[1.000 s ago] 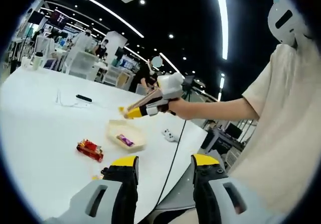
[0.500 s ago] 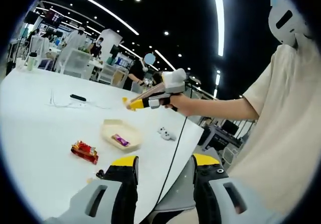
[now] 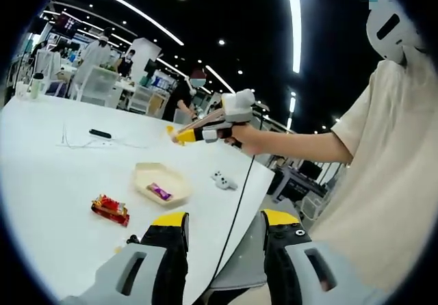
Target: Place the target food into the container with the food tongs after gripping and lifting it, then release it inside without dropping or visibly crushing the food.
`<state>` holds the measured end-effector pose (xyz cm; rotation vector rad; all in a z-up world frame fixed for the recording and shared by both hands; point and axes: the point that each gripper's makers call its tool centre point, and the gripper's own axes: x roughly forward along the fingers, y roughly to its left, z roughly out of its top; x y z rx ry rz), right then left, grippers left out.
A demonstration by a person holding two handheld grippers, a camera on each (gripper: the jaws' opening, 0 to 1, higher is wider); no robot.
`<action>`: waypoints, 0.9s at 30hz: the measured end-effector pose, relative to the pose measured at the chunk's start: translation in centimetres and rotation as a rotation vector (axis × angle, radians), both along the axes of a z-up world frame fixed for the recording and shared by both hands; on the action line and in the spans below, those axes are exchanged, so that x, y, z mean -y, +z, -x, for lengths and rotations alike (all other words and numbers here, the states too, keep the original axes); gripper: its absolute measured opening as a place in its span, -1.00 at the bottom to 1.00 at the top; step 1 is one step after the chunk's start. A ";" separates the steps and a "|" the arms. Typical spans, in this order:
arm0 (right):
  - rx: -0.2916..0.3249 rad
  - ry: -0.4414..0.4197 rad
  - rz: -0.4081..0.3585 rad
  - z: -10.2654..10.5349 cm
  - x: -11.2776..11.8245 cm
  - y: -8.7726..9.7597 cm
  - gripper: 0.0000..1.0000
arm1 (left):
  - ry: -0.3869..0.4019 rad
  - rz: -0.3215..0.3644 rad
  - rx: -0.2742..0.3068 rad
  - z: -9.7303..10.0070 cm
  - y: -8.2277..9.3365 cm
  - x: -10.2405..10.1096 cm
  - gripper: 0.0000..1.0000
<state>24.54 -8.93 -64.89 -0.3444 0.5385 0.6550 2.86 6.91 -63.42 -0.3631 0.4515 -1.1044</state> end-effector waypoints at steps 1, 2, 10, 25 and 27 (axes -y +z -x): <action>0.000 0.000 0.001 0.0 0.0 0.0 -0.55 | -0.001 0.000 0.000 0.0 0.0 0.1 -0.17; -0.001 -0.003 0.000 0.1 0.2 -0.1 -0.55 | -0.002 0.003 0.000 0.0 0.0 0.2 -0.17; -0.004 -0.025 -0.005 0.2 1.2 -0.2 -0.55 | -0.020 0.000 0.002 -0.1 0.1 0.5 -0.17; -0.020 -0.049 -0.003 0.3 2.0 -0.6 -0.54 | -0.020 0.001 -0.006 -0.1 -0.3 0.5 -0.16; -0.017 -0.048 -0.001 0.3 2.1 -0.5 -0.54 | -0.024 0.003 -0.006 -0.2 -0.3 0.7 -0.16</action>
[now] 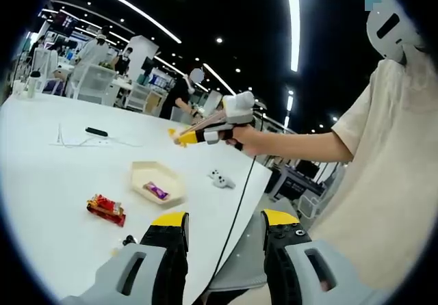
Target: Place the target food into the container with the food tongs after gripping and lifting it, then release it inside without dropping or visibly crushing the food.
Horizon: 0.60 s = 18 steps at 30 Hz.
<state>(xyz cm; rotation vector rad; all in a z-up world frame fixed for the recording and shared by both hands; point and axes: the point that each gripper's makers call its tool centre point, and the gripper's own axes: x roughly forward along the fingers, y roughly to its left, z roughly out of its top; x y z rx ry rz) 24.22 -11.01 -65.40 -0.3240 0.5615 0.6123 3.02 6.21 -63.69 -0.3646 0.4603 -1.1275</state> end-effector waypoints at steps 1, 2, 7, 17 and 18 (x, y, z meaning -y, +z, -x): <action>0.001 0.001 0.004 0.0 0.1 0.0 -0.54 | -0.002 0.003 0.001 0.0 0.1 0.1 -0.16; 0.003 0.000 0.004 0.0 0.2 0.1 -0.54 | -0.004 0.005 0.003 0.0 0.1 0.1 -0.16; 0.003 -0.011 0.004 0.0 0.8 0.2 -0.54 | -0.016 0.004 0.006 -0.2 0.2 0.4 -0.16; -0.002 -0.020 0.004 0.1 1.4 0.1 -0.54 | -0.020 0.001 0.006 -0.2 0.3 0.4 -0.16; -0.002 -0.020 0.005 0.1 1.4 0.1 -0.54 | -0.021 0.001 0.006 -0.2 0.3 0.5 -0.16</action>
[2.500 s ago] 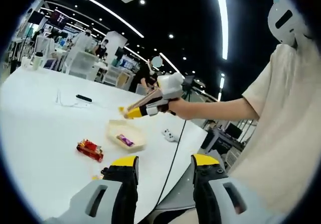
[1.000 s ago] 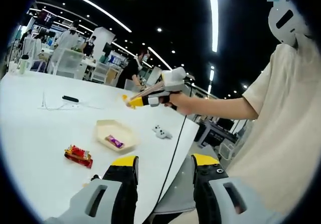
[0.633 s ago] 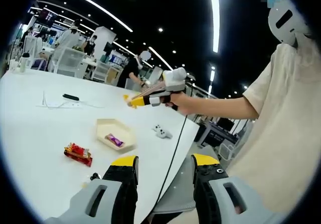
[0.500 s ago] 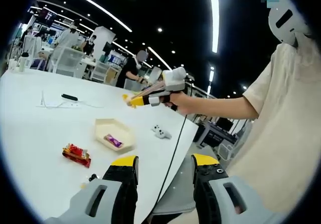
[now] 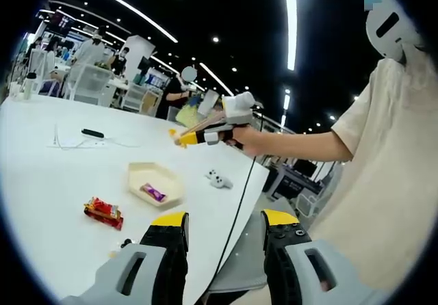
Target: Place the target food into the container with the food tongs after gripping and lifting it, then release it inside without dropping or visibly crushing the food.
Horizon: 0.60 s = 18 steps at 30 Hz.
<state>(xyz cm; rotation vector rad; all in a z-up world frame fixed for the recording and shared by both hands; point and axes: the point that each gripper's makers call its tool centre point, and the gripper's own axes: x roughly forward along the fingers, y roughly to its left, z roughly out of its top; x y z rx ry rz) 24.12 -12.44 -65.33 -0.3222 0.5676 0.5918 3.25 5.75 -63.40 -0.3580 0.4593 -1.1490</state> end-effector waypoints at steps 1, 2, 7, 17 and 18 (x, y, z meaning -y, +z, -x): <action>0.000 0.000 0.000 0.0 0.0 0.0 -0.54 | -0.001 0.000 0.000 0.0 0.0 0.0 -0.16; 0.000 0.000 0.001 -0.1 0.0 0.0 -0.54 | -0.001 0.000 0.000 0.0 0.0 0.0 -0.16; 0.001 0.004 0.005 -0.2 -0.1 0.1 -0.54 | 0.000 0.003 0.001 -0.1 0.1 0.1 -0.16; 0.005 0.008 0.011 -0.5 -0.3 0.2 -0.54 | 0.005 0.006 -0.001 -0.1 0.0 -0.1 -0.17; 0.006 0.008 0.014 -0.5 -0.3 0.1 -0.54 | 0.005 0.006 -0.002 -0.1 0.0 -0.1 -0.17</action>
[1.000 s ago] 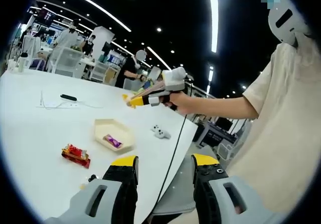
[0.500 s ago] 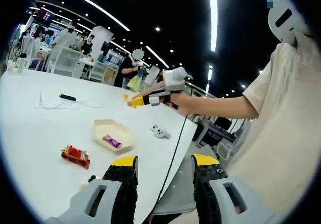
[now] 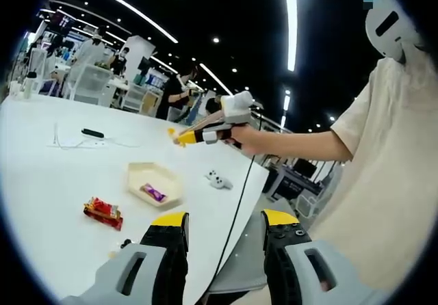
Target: Place the target food into the container with the food tongs after gripping and lifting it, then release it inside without dropping or visibly crushing the food.
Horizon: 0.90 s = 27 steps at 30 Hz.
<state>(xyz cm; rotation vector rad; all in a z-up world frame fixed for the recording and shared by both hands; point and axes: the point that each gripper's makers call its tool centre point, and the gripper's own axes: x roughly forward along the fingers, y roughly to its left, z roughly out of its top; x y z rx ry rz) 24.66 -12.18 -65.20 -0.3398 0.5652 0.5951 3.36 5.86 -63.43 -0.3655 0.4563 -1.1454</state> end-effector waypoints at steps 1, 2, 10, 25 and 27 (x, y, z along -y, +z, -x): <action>0.000 0.001 0.004 -0.1 0.0 -0.1 -0.54 | 0.001 0.000 -0.003 0.1 -0.1 0.0 -0.17; 0.000 0.001 0.005 -0.1 0.0 -0.1 -0.54 | 0.001 -0.001 -0.004 0.1 -0.1 -0.1 -0.17; -0.004 0.004 0.005 -0.1 -0.3 -0.4 -0.54 | 0.019 0.005 -0.007 0.1 -0.3 -0.4 -0.17; 0.012 0.009 0.033 -0.6 -0.3 -0.6 -0.53 | 0.026 0.016 -0.016 0.3 -0.5 -0.5 -0.17; 0.017 0.009 0.033 -0.7 -0.2 -0.4 -0.53 | 0.026 0.016 -0.016 0.3 -0.5 -0.5 -0.17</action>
